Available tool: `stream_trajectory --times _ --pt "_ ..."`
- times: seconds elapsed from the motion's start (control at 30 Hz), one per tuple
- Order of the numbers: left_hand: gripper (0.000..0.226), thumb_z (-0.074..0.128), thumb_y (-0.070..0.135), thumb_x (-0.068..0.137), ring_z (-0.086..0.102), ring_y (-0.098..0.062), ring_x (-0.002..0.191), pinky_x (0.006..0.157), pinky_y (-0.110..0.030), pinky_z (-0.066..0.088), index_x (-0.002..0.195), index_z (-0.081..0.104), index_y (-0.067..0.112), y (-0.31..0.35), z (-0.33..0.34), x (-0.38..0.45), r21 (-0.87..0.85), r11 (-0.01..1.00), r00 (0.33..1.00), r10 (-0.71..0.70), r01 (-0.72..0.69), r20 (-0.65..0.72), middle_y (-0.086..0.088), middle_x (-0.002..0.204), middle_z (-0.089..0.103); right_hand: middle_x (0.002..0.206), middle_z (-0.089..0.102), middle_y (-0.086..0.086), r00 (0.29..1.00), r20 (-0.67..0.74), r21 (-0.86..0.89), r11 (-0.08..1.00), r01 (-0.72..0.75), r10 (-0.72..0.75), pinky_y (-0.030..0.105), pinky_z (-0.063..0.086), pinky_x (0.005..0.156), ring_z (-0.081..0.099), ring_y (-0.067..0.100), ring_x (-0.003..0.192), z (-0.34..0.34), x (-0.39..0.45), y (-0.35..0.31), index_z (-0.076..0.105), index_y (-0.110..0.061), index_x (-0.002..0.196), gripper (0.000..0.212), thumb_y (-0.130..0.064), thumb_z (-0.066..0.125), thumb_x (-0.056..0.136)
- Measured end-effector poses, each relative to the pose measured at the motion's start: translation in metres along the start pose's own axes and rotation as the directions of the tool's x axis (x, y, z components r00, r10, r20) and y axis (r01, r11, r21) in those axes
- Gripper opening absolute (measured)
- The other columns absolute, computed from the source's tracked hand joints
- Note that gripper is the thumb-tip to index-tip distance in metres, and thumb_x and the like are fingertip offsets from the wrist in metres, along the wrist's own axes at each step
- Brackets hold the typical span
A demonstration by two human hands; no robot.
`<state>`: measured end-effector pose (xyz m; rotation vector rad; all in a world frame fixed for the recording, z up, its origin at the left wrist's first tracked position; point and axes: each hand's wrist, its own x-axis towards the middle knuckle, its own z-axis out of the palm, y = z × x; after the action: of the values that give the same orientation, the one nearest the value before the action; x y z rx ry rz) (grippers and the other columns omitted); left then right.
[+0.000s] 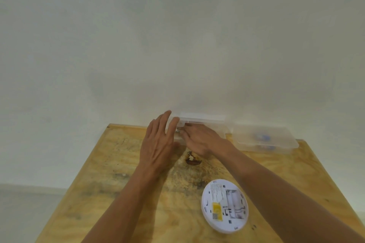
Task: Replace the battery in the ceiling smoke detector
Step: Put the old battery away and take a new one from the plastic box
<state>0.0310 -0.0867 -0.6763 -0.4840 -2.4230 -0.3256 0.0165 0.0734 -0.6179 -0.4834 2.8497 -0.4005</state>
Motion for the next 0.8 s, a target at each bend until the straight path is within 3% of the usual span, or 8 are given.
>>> stream_trajectory --times 0.07,0.2,0.37,0.47,0.53,0.8 --pt "0.064 0.049 0.050 0.087 0.049 -0.040 0.130 0.103 -0.055 0.050 0.137 0.043 0.010 0.000 0.001 -0.002 0.037 0.999 1.000 0.025 -0.024 -0.019 -0.026 0.147 0.050 0.153 0.046 0.004 1.000 0.002 0.018 1.000 0.002 -0.002 0.041 0.039 0.110 0.046 0.025 0.135 0.000 0.002 0.000 0.048 -0.019 0.145 0.051 -0.037 0.020 0.105" --pt "0.072 0.058 0.052 0.090 0.047 -0.041 0.138 0.108 -0.058 0.044 0.150 0.045 0.014 -0.005 0.004 -0.006 0.147 0.989 1.000 0.026 -0.028 0.011 -0.022 0.157 0.040 0.155 0.043 0.005 1.000 0.027 0.026 1.000 0.014 -0.015 0.039 0.036 0.113 0.043 0.025 0.138 -0.002 0.005 0.000 0.045 -0.022 0.147 0.051 -0.035 0.020 0.105" --pt "0.073 0.039 0.056 0.093 0.048 -0.040 0.139 0.110 -0.059 0.042 0.150 0.042 0.009 0.000 0.005 -0.010 0.159 0.987 0.999 -0.020 0.024 -0.028 -0.020 0.157 0.042 0.159 0.036 0.003 0.999 0.041 0.018 0.999 0.029 -0.029 0.038 0.030 0.117 0.035 0.023 0.145 -0.001 0.007 0.002 0.042 -0.025 0.149 0.050 -0.035 0.019 0.105" --pt "0.068 0.058 0.047 0.093 0.046 -0.040 0.140 0.112 -0.059 0.040 0.149 0.043 0.011 -0.004 0.011 -0.013 0.198 0.980 0.999 0.008 0.002 -0.046 -0.019 0.158 0.040 0.160 0.035 0.004 0.998 0.048 0.019 0.999 0.028 -0.028 0.038 0.029 0.118 0.034 0.023 0.145 0.000 0.009 0.003 0.041 -0.023 0.150 0.050 -0.034 0.020 0.106" --pt "0.079 0.074 0.042 0.088 0.044 -0.039 0.142 0.112 -0.058 0.039 0.154 0.040 0.013 -0.005 0.011 -0.014 0.221 0.975 1.000 -0.013 0.016 -0.017 -0.016 0.161 0.035 0.160 0.035 0.005 0.998 0.055 0.018 0.999 0.029 -0.030 0.039 0.029 0.118 0.034 0.023 0.145 0.000 0.010 0.004 0.040 -0.023 0.150 0.050 -0.033 0.020 0.105" --pt "0.108 0.073 0.055 0.083 0.027 -0.037 0.151 0.117 -0.062 0.029 0.162 0.007 0.022 -0.006 0.011 -0.009 0.221 0.974 0.991 -0.080 0.054 0.110 -0.008 0.170 0.013 0.158 0.036 0.006 0.997 0.072 0.032 0.999 0.034 -0.036 0.040 0.030 0.117 0.037 0.025 0.141 0.000 0.015 0.003 0.048 -0.020 0.145 0.050 -0.030 0.022 0.104"
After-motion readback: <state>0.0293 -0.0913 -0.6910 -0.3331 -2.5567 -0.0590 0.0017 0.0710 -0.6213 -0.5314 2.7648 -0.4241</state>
